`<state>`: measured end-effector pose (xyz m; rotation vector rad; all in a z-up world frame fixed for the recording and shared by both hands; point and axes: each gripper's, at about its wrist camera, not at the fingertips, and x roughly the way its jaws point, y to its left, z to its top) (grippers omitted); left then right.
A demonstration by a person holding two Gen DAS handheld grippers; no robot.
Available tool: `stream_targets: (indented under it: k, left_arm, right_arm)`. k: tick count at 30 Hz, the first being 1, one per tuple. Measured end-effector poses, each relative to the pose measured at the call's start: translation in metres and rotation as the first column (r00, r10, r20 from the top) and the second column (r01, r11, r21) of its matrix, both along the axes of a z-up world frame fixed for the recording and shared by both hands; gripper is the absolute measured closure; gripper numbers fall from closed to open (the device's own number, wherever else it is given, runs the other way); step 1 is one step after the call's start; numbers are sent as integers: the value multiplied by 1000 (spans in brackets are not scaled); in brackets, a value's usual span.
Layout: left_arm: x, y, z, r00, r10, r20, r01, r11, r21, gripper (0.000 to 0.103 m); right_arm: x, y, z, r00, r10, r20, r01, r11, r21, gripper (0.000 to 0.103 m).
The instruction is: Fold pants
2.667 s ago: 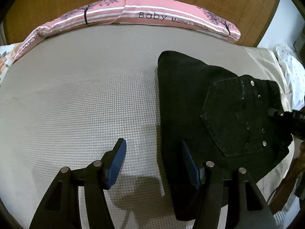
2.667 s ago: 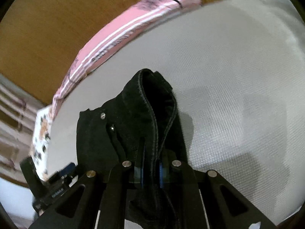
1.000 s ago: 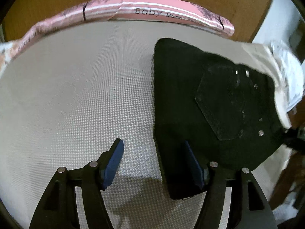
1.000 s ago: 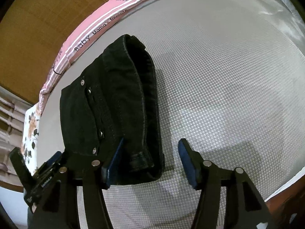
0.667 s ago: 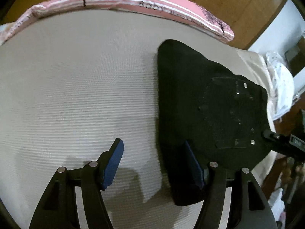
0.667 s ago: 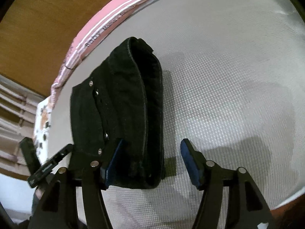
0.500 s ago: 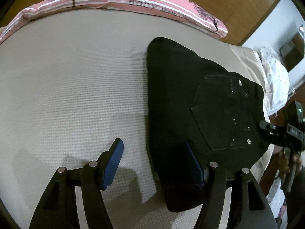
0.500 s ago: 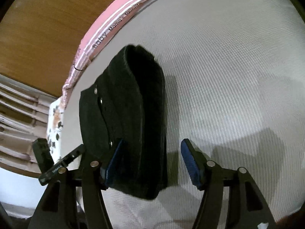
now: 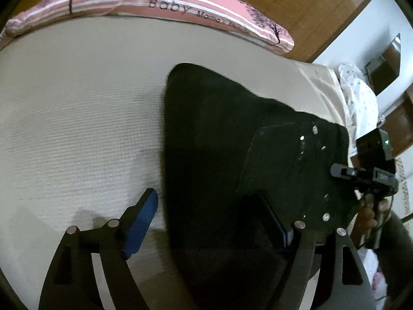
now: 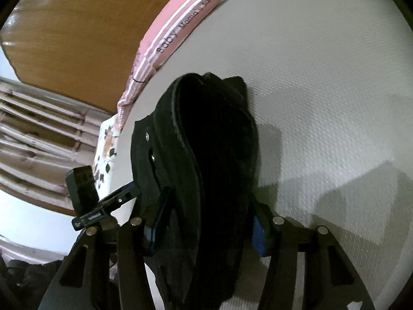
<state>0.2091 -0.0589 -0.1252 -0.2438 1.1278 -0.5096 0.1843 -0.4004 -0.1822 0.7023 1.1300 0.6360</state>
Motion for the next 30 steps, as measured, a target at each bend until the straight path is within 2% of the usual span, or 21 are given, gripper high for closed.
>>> stream_targets:
  k: [4,6,7,8,10,15,21,24,27,30]
  left_arm:
    - [7,4,0,996,19,-83,-29,993,-113,27]
    - [8,13,0,990,63,-126,-83,984,-160,40]
    - [8,17,0,988,77,-136,-99,981,-167,53]
    - [7,21,-1,986,89,-143,-112,980,-162,61]
    - [6,24,-2,983,99,-155,-125,978,-168,68]
    - [3,19,1,984,114,-137,-132,982,-133,68]
    - [10,18,-8,984,103,-148,-126,980,-157,62]
    - [11,7,-4,993,71,-99,-82,991,-104,61]
    - [8,-3,1,997,52,-56,-53,998,-16,62]
    - [3,-7,5,997,64,-33,-63,998,21,70]
  right_arm:
    - [5,0,-2,1000,17,3,-17,999,27,51]
    - [5,1,-2,1000,22,5,-22,999,29,51]
    - [6,3,-1,1000,26,9,-26,999,26,51]
    - [6,4,-1,1000,29,12,-29,999,26,51]
    - [6,5,-1,999,28,16,-29,999,31,51]
    - [8,7,-3,1000,22,13,-23,999,31,54]
    - [6,7,-2,1000,17,3,-17,999,27,56]
    - [4,10,-1,1000,-4,4,4,1000,21,56]
    - [-1,15,0,999,-49,1,49,999,16,59]
    - [-8,19,3,994,-105,-4,105,994,-3,63]
